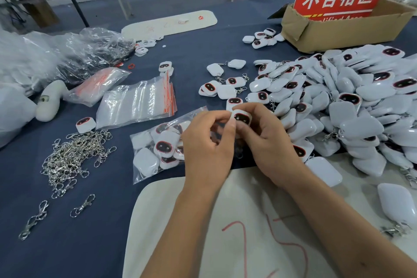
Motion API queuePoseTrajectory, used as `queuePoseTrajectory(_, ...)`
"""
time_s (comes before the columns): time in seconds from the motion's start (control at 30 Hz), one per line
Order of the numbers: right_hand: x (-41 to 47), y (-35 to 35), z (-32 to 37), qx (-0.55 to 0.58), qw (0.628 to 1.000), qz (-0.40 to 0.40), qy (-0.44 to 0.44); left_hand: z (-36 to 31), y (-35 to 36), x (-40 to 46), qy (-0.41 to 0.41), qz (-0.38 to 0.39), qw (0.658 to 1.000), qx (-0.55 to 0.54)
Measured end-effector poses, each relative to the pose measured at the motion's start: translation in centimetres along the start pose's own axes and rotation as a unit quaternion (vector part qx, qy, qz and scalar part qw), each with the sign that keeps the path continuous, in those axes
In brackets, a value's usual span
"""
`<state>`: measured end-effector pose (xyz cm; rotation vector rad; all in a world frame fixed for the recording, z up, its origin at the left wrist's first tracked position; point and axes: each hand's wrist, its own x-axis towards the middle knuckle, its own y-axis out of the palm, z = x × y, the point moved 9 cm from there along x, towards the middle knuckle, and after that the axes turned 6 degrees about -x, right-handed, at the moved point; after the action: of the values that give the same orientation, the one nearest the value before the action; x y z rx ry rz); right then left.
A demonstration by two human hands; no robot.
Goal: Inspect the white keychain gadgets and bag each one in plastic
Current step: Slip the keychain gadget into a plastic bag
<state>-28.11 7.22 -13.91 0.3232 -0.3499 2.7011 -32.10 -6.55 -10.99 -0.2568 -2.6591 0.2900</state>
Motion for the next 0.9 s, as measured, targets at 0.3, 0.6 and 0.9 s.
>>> queuePoseTrajectory(0.3, 0.0, 0.7, -0.9, 0.090, 0.995, 0.041, 0.034, 3.3, -0.1, 0.1, -0.158, 0.004, 0.982, -0.105)
queuePoseTrajectory(0.6, -0.2, 0.9, -0.3, 0.066, 0.996, 0.051, 0.016, 4.2, -0.3, -0.3, -0.196, -0.045, 0.967, -0.156)
queuePoseTrajectory(0.9, 0.0, 0.0, -1.3, 0.116, 0.992, 0.002, 0.055, 4.1, 0.2, -0.3, -0.197, -0.010, 0.964, -0.178)
